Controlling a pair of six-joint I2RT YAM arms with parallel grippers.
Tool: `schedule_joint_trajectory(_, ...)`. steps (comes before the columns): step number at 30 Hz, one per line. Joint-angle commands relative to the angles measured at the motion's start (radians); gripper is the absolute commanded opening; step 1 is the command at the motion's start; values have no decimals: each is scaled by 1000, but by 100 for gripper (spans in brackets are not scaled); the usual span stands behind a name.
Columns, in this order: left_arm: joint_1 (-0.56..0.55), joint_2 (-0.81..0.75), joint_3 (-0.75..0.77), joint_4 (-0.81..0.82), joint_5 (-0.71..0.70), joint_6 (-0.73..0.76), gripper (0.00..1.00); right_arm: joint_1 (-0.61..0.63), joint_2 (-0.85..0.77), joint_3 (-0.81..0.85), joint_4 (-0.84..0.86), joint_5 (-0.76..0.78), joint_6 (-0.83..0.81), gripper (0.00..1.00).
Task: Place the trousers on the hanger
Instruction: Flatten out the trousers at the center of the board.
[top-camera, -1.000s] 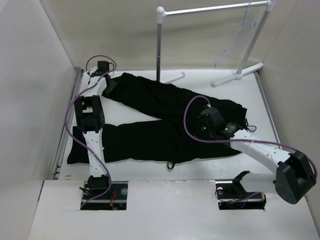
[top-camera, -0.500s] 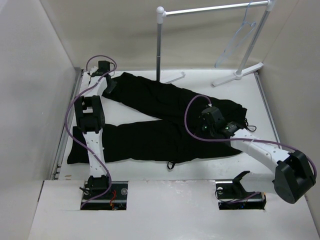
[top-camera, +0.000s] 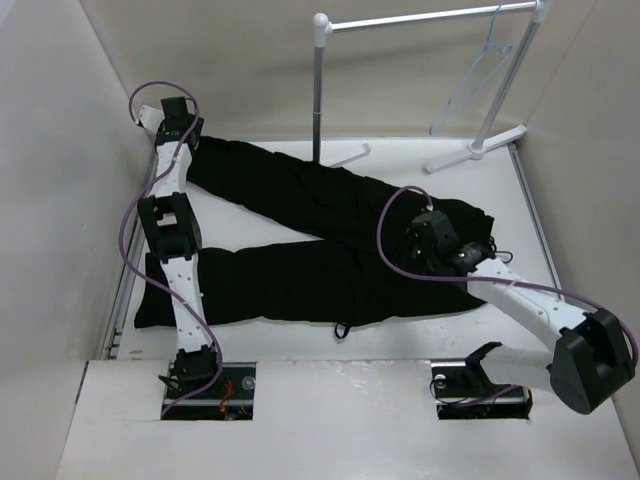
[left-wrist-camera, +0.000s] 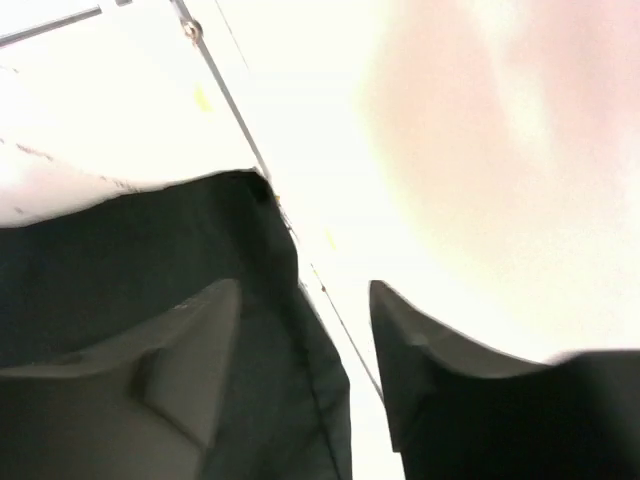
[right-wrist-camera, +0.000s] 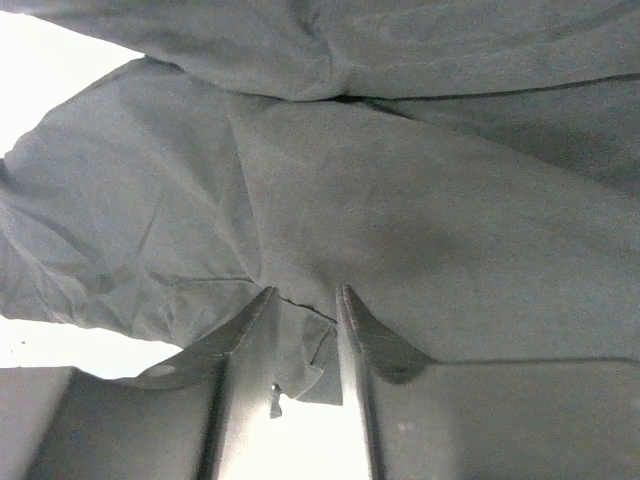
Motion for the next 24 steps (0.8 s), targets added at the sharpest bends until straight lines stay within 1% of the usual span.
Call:
schedule_joint_trajectory(1,17,-31,9,58,1,-24,57,-14,-41,22,-8,20,2,39)
schedule_joint_trajectory(3,32,-87,-84,76,13,-12,58,-17,-47,20,-3,20,2,41)
schedule_joint_trajectory(5,50,-182,-252,109,18,-4,57,-16,-58,17,1,20,2,39)
schedule_joint_trajectory(7,66,-256,-415,155,24,-1,55,-13,-70,11,9,20,-1,25)
schedule_joint_trajectory(9,81,-302,-541,193,44,-7,53,-16,-88,2,11,20,-3,13)
schedule_joint_trajectory(10,87,-316,-592,210,58,-10,53,-19,-101,-4,9,23,-3,9)
schedule_joint_trajectory(13,93,-322,-670,241,99,-13,54,-51,-160,-31,0,37,-9,8)
schedule_joint_trajectory(15,93,-298,-670,253,122,-15,56,-94,-196,-52,-11,31,-18,11)
schedule_joint_trajectory(18,90,-261,-648,287,150,-24,57,-164,-240,-84,-17,23,-26,25)
schedule_joint_trajectory(20,90,-235,-623,288,167,-34,55,-226,-271,-104,-17,17,-27,38)
schedule_joint_trajectory(21,90,-226,-618,296,170,-42,51,-262,-283,-112,-15,17,-27,44)
schedule_joint_trajectory(22,90,-218,-614,297,171,-45,44,-302,-292,-121,-11,17,-24,50)
schedule_joint_trajectory(23,90,-212,-608,290,168,-47,35,-347,-294,-132,-8,18,-18,55)
schedule_joint_trajectory(24,95,-209,-606,282,167,-48,27,-396,-290,-136,-17,20,-8,57)
